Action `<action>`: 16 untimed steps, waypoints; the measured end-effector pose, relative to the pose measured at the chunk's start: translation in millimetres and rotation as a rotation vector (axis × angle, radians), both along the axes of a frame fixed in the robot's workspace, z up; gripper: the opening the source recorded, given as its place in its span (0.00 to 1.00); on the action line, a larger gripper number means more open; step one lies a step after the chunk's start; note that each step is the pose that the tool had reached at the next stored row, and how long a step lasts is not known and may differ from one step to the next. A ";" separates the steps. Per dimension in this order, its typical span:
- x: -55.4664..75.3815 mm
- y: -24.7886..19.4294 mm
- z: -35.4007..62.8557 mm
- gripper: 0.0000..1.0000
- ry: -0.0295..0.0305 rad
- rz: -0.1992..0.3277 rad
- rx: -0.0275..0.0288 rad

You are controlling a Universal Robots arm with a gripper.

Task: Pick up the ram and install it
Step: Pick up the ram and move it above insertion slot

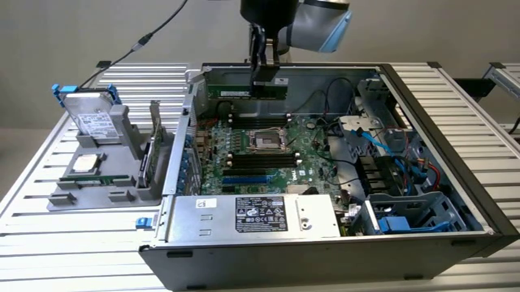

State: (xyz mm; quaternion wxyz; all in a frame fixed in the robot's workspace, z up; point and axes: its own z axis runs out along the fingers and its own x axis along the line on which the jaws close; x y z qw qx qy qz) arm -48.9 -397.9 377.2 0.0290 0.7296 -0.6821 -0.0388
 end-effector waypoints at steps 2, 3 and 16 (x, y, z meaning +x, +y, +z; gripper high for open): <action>6.6 1.7 -0.8 0.13 0.0000 0.000 0.0000; 8.9 2.3 -1.0 0.13 0.0001 0.000 -0.0001; 16.7 4.0 -15.3 0.13 0.0001 -0.022 0.0204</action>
